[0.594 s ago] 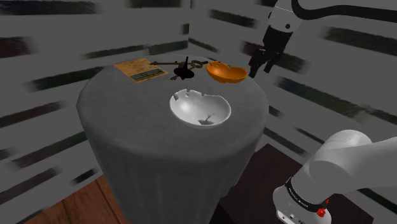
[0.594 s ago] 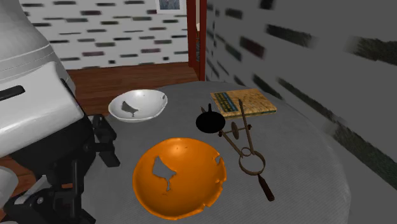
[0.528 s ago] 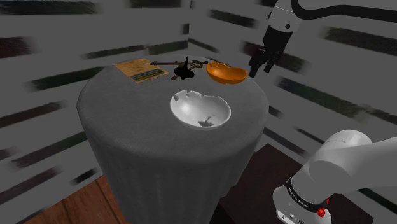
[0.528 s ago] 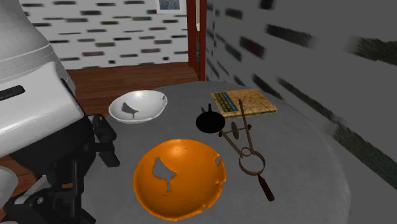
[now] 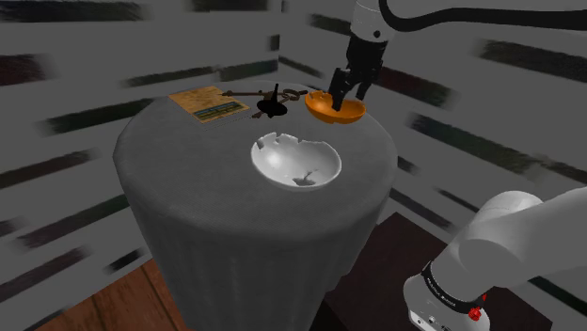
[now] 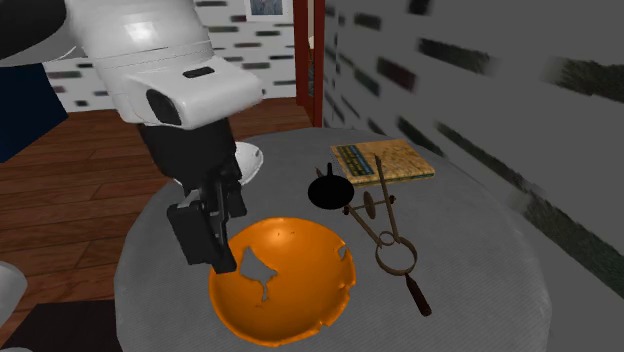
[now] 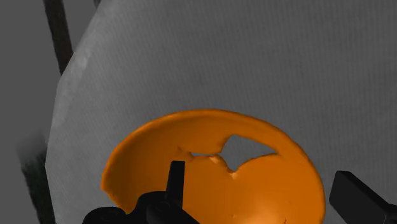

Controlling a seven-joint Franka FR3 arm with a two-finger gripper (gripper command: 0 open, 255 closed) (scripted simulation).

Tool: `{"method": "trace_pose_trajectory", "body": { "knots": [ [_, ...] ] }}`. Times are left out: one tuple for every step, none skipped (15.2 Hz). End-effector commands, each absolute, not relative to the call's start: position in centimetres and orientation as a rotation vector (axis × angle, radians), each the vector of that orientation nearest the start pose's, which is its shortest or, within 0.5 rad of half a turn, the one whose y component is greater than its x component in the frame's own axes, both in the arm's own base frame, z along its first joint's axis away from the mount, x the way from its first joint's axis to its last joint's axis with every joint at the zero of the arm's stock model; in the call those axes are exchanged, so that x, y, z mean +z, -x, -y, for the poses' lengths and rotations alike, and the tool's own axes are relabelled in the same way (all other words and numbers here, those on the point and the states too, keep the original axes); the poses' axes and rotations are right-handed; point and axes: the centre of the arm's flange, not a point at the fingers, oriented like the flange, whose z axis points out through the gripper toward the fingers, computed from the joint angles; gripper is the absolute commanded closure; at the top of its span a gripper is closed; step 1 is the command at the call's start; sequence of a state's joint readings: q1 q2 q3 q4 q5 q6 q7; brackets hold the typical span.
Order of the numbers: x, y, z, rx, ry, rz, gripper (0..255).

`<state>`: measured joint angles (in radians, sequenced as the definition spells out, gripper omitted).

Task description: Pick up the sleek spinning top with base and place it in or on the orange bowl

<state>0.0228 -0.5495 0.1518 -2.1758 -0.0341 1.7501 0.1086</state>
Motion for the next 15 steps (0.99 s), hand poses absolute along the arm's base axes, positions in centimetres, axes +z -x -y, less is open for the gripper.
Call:
{"method": "trace_pose_trajectory", "body": {
  "knots": [
    [61.4,-40.2,-10.2,-0.23,3.252,0.12,0],
    [61.4,-40.9,-11.4,-0.238,3.263,0.138,0],
    [61.5,-41.6,-12.6,-0.245,3.274,0.156,0],
    [61.5,-42.3,-13.9,-0.253,3.285,0.173,0],
    [61.5,-43.0,-15.1,-0.261,3.296,0.192,0],
    [61.4,-43.7,-16.4,-0.269,3.307,0.21,0],
    [61.4,-44.3,-17.6,-0.277,3.317,0.228,0],
    [61.4,-45.0,-18.9,-0.285,3.328,0.246,0],
    [61.3,-45.6,-20.2,-0.293,3.338,0.265,0],
    [61.2,-46.2,-21.4,-0.301,3.348,0.284,0],
    [61.1,-46.8,-22.7,-0.309,3.358,0.303,0],
    [61.0,-47.4,-24.0,-0.318,3.368,0.322,0],
    [60.9,-48.0,-25.3,-0.326,3.378,0.341,0],
    [60.9,-48.3,-26.0,-0.331,3.383,0.352,0],
    [60.4,-48.4,-25.9,-0.331,3.383,0.352,0]
  ]
}}
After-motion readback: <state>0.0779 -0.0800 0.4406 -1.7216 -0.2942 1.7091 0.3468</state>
